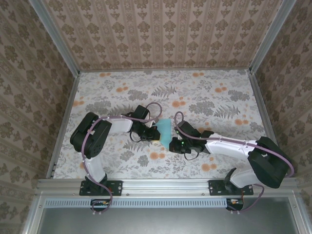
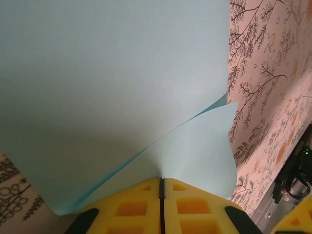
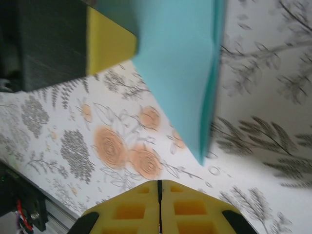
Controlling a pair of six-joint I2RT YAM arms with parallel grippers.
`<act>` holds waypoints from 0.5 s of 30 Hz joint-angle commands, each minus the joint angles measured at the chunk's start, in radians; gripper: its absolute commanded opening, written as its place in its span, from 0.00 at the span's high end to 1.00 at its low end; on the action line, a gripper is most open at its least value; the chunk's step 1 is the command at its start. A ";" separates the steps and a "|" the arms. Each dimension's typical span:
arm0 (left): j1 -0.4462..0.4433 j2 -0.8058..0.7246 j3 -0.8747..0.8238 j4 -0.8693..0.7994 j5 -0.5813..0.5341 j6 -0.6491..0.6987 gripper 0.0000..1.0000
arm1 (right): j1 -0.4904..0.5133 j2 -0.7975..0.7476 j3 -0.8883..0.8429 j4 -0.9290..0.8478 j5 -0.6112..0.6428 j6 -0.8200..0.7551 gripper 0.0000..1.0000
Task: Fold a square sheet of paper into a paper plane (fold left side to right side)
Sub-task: Third fold the triangle at the center of the table.
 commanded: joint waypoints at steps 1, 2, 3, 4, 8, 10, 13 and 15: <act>-0.006 0.045 -0.012 -0.068 -0.088 0.017 0.91 | 0.002 0.079 0.057 0.006 0.028 -0.032 0.93; -0.006 0.046 -0.012 -0.070 -0.089 0.017 0.91 | 0.002 0.099 0.070 0.013 0.030 -0.032 0.93; -0.006 0.044 -0.012 -0.068 -0.088 0.016 0.91 | 0.004 0.124 0.083 0.021 0.033 -0.030 0.93; -0.006 0.044 -0.012 -0.070 -0.088 0.016 0.91 | 0.003 0.144 0.095 0.021 0.038 -0.027 0.93; -0.008 0.041 -0.010 -0.068 -0.087 0.015 0.91 | -0.006 0.190 0.100 0.016 0.050 -0.003 0.93; -0.008 0.041 -0.007 -0.070 -0.086 0.016 0.91 | -0.012 0.197 0.084 0.023 0.050 0.013 0.93; -0.008 0.040 -0.005 -0.070 -0.086 0.015 0.91 | -0.015 0.205 0.070 0.019 0.045 0.024 0.94; -0.007 0.038 -0.005 -0.071 -0.087 0.015 0.91 | -0.016 0.214 0.069 0.004 0.041 0.027 0.93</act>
